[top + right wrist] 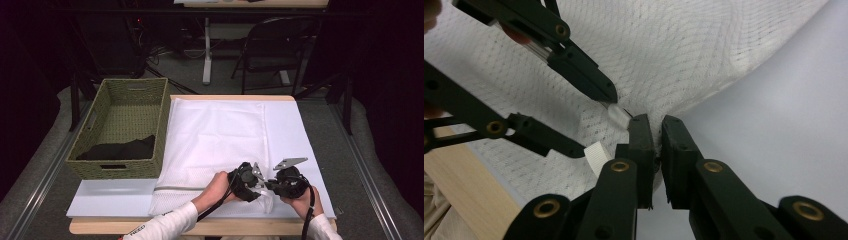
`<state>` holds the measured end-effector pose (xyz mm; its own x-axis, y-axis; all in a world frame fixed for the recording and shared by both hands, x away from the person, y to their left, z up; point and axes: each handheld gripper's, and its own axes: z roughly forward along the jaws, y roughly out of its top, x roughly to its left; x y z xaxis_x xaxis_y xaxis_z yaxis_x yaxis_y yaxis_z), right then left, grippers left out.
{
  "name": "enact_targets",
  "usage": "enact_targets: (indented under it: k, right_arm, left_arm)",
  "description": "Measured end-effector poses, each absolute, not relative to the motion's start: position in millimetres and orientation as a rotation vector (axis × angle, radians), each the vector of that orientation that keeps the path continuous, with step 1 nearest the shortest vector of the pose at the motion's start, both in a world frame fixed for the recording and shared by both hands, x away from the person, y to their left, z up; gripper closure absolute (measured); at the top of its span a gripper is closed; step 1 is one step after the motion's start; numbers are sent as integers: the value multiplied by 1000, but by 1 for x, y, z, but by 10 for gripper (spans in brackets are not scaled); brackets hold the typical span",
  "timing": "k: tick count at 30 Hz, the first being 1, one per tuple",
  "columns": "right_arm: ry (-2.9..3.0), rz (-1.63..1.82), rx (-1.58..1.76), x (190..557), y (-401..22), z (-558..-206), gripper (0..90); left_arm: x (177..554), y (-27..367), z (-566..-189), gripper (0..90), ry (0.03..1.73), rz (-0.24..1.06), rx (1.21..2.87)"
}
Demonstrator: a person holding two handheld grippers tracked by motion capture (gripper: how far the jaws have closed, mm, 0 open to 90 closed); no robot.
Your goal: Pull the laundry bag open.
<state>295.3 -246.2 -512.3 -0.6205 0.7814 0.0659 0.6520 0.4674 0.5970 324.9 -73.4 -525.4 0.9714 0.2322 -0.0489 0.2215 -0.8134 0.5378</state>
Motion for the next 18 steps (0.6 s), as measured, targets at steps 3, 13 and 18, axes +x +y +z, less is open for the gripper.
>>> enact_targets:
  k: [3,13,18]
  right_arm:
    - [2488,890,1248,295,-245,-512,847]
    - [2488,880,1220,295,-244,-512,847]
    - [2484,886,1224,295,-243,-511,847]
  left_arm:
    - [327,-76,-528,659,346,72,2573]
    - [326,-78,-529,781,343,81,2560]
    - [327,-80,-532,804,351,59,2541]
